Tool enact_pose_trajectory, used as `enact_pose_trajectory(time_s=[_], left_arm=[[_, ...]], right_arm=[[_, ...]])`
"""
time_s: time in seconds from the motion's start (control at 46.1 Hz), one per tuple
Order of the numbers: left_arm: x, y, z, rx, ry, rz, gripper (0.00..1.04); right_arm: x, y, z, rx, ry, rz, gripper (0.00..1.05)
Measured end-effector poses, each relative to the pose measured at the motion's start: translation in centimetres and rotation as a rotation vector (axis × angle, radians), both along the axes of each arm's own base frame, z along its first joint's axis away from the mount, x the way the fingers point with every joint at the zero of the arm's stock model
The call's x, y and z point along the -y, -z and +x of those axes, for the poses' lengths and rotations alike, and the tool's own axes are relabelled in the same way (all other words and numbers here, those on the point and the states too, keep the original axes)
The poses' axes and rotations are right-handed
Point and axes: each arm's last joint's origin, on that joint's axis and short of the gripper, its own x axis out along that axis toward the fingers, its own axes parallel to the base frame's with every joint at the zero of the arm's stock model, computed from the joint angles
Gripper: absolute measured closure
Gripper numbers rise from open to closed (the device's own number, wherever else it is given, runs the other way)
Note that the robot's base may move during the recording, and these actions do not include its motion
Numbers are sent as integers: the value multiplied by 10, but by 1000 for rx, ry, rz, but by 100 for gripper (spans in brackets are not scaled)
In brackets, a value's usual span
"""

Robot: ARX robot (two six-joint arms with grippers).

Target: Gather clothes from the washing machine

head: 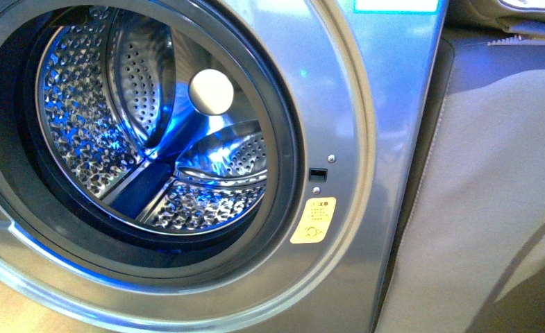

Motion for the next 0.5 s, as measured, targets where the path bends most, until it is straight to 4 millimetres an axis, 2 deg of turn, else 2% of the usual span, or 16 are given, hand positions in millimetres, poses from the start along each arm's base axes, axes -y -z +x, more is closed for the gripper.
enact_pose_trajectory(time_s=[0.022,0.043,0.065,0.087,0.13,0.26,0.282,0.304,0.347,0.39,0.412,0.434,0.455,0.477,0.499], left_arm=[[0,0,0,0,0,0,33],[0,0,0,0,0,0,21],[0,0,0,0,0,0,21],[0,0,0,1,0,-1,6],[0,0,0,2,0,1,2],[0,0,0,3,-1,1,3],[0,0,0,4,-1,1,7],[0,0,0,4,-1,1,7],[0,0,0,4,-1,1,24],[0,0,0,4,-1,0,25],[0,0,0,4,-1,0,25],[0,0,0,4,-1,0,25],[0,0,0,4,-1,0,18],[0,0,0,4,-1,0,18],[0,0,0,4,-1,1,6]], right_arm=[[0,11,0,-26,3,16,98],[1,22,1,-51,11,24,98],[1,31,2,-75,11,38,98],[1,40,3,-100,10,52,98],[0,59,6,-155,11,82,98],[-4,105,12,-309,2,171,98],[-5,113,13,-340,2,187,98],[-6,122,14,-375,1,204,98],[-6,133,14,-429,-2,235,98],[-7,145,12,-490,-7,263,98],[-8,149,12,-504,-8,270,98],[-8,154,10,-532,-14,285,94],[-8,159,8,-554,-18,296,89],[-9,163,6,-573,-23,305,84],[-9,168,4,-590,-28,313,79]])
